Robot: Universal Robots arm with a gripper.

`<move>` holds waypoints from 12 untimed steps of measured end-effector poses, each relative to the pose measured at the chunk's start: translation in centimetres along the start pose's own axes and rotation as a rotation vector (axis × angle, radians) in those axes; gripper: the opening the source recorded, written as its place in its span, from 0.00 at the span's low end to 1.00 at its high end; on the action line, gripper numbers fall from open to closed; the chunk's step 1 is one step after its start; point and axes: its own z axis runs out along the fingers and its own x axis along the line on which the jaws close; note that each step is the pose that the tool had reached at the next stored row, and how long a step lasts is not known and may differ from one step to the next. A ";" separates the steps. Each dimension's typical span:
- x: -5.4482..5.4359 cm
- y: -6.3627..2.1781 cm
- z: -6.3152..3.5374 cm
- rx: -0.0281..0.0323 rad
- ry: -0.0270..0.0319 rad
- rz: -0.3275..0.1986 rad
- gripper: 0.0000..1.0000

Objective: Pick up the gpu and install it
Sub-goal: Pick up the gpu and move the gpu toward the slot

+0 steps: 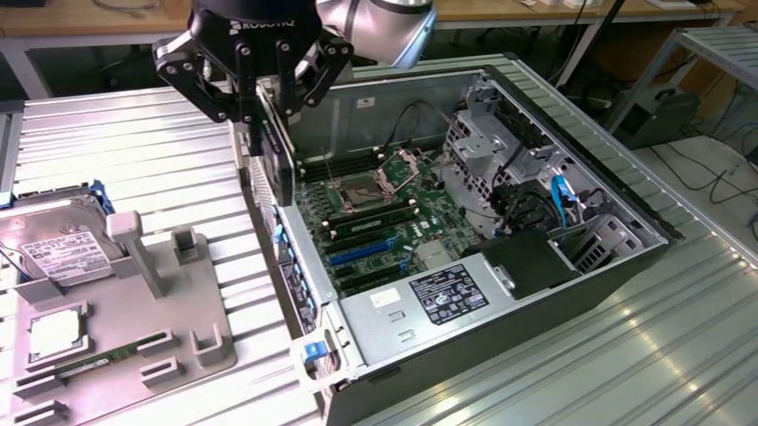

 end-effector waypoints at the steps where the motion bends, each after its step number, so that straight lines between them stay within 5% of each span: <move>1: -0.2 -0.01 0.00 0.0000 0.0000 0.000 0.28; 12: -1.9 -0.05 0.03 0.0001 0.0001 0.000 0.28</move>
